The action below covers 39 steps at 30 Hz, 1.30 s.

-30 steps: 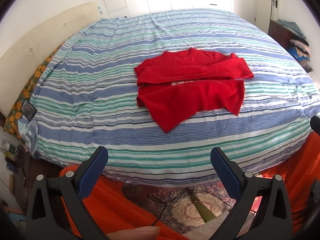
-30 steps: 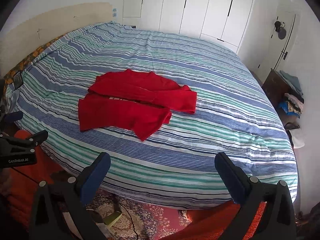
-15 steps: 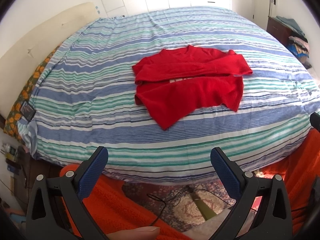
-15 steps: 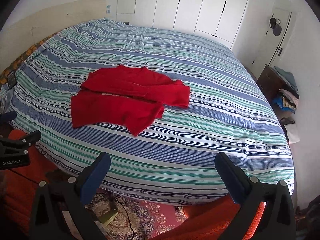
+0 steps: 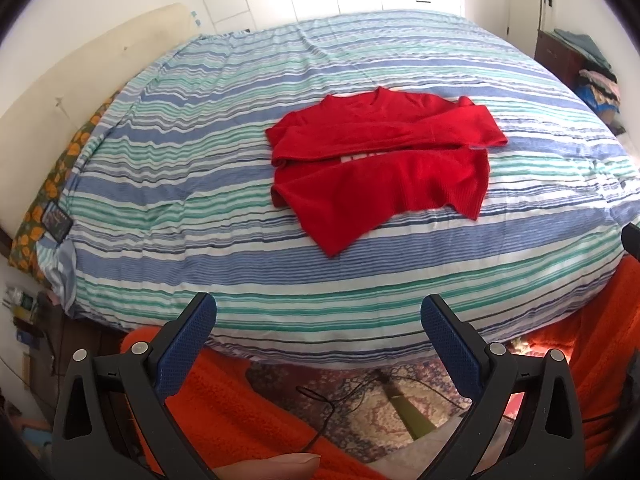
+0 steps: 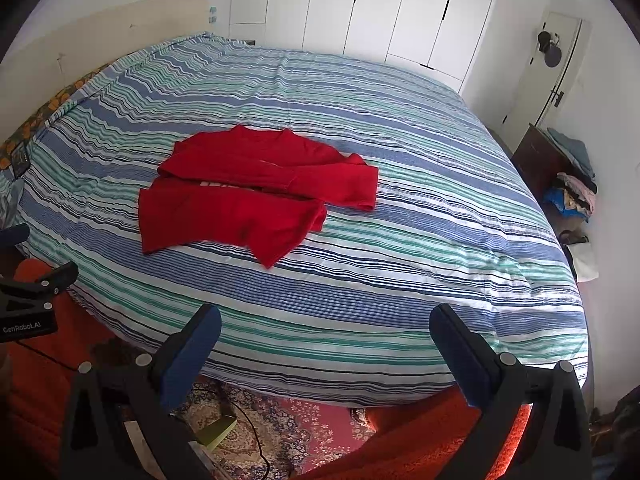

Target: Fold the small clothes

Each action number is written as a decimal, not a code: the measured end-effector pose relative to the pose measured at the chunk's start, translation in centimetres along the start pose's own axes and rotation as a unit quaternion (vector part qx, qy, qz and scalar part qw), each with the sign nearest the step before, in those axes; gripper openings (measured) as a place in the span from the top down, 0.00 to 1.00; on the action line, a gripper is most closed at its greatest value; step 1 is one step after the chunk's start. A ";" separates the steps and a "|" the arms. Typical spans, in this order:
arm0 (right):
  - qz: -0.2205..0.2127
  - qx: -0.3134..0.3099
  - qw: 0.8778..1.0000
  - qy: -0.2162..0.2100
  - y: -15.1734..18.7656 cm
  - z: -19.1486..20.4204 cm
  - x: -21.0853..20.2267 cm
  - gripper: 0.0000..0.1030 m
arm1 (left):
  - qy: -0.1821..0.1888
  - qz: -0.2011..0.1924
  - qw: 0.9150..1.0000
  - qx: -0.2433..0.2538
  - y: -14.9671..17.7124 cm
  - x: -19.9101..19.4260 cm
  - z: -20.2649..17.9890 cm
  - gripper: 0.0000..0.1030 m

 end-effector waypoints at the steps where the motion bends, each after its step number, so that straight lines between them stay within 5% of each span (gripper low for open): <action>1: 0.000 0.000 1.000 0.000 0.0 0.0 0.0 0.00 | 0.000 0.000 1.000 0.000 0.0 0.0 0.0 0.01; 28: 0.008 0.005 1.000 -0.006 0.2 -0.2 0.6 0.00 | -0.011 0.006 1.000 0.011 0.2 0.4 -0.1 0.01; 35: 0.013 0.002 1.000 -0.016 0.2 0.4 1.1 0.00 | 0.008 0.051 0.999 -0.010 0.7 3.1 0.8 0.02; 39: 0.018 0.007 1.000 -0.024 0.4 0.5 1.8 0.00 | 0.033 0.026 0.999 0.003 -3.3 3.2 1.2 0.02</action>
Point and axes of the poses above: each gripper's, at about its wrist camera, not at the fingertips, and x roughly the way its jaws point, z to its left, y to its underside, the point moved 4 cm from there along x, roughly the way its jaws point, and after that the axes turned 7 degrees about y, right-handed, at the moved point
